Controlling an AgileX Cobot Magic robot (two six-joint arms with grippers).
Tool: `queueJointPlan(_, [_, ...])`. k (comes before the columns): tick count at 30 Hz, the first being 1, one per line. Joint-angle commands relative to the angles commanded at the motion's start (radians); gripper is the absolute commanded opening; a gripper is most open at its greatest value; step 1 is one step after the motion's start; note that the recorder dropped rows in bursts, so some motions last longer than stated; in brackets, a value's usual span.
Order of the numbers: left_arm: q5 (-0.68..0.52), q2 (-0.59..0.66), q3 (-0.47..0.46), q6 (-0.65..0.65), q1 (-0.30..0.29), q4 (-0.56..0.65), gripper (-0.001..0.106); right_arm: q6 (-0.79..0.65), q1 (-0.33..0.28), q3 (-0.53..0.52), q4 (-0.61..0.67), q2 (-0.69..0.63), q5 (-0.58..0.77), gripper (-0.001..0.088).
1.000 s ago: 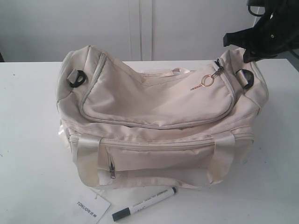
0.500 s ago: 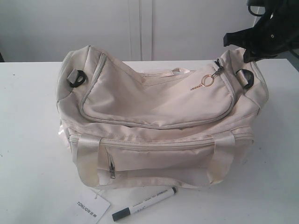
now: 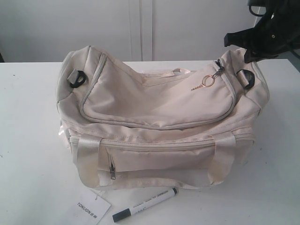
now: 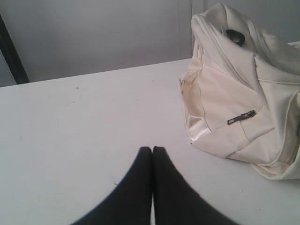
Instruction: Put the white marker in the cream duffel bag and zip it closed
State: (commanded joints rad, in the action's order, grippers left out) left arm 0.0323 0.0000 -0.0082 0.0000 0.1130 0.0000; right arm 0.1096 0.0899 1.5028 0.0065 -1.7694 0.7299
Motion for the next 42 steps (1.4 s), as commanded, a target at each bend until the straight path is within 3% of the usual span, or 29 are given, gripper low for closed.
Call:
queueJointPlan(14, [0.051, 0.000, -0.003, -0.079, 0.000, -0.050, 0.000, 0.000, 0.000, 0.000, 0.000, 0.000, 0.000, 0.0000])
queueJointPlan(19, [-0.002, 0.000, -0.071, -0.079, 0.000, -0.054, 0.000, 0.000, 0.000, 0.000, 0.000, 0.000, -0.003, 0.0000])
queueJointPlan(22, [-0.094, 0.000, -0.135, -0.079, 0.000, -0.051, 0.000, 0.000, 0.000, 0.000, 0.000, 0.000, -0.003, 0.0000])
queueJointPlan(29, [-0.169, 0.000, -0.162, -0.079, 0.000, -0.117, 0.000, 0.000, 0.000, 0.000, 0.000, 0.000, -0.003, 0.0000])
queueJointPlan(42, [-0.401, 0.297, -0.400, 0.073, 0.000, -0.117, 0.000, 0.000, 0.000, 0.000, 0.000, 0.000, -0.003, 0.0000])
